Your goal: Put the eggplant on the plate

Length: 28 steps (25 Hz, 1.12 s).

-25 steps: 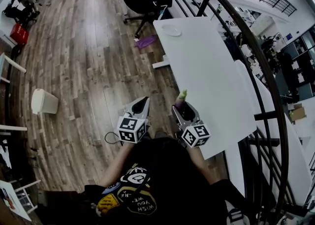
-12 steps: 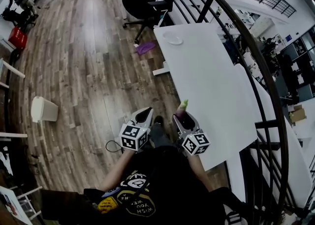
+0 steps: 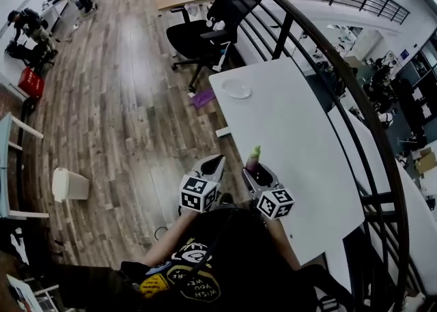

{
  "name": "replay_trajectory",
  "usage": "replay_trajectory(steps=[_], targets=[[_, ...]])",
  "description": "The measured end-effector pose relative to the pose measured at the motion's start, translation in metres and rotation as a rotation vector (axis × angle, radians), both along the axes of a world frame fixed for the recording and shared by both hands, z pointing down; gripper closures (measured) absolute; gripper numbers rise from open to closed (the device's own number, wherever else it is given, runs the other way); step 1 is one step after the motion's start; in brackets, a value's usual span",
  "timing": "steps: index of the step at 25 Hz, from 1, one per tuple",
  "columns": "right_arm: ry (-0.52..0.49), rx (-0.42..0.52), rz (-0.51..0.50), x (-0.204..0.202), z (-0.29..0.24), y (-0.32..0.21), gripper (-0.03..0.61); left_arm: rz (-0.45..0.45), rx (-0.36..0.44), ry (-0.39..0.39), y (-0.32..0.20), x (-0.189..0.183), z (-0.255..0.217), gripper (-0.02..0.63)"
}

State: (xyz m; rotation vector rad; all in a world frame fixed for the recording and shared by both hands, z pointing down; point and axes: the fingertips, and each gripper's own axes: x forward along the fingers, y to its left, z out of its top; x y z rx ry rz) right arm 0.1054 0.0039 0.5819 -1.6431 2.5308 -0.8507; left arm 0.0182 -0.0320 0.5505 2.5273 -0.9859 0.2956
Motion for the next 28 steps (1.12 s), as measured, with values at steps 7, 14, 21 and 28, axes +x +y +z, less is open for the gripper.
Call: replay_trajectory(steps=[7,14,21,28], targets=[[0.014,-0.062,-0.062,0.015,0.020,-0.064,0.347,-0.023,-0.051,-0.052,-0.049,0.007,0.027,0.612],[-0.001,-0.133,-0.055,0.016,0.045,-0.122,0.347,-0.052,-0.087,-0.074,-0.139,0.003,0.047,0.612],[0.069,-0.131,-0.044,0.015,0.057,-0.241,0.347,0.029,-0.109,-0.057,-0.245,0.003,0.064,0.612],[0.378,-0.238,-0.130,0.030,0.127,-0.339,0.345,0.111,-0.078,-0.077,-0.327,0.011,0.060,0.612]])
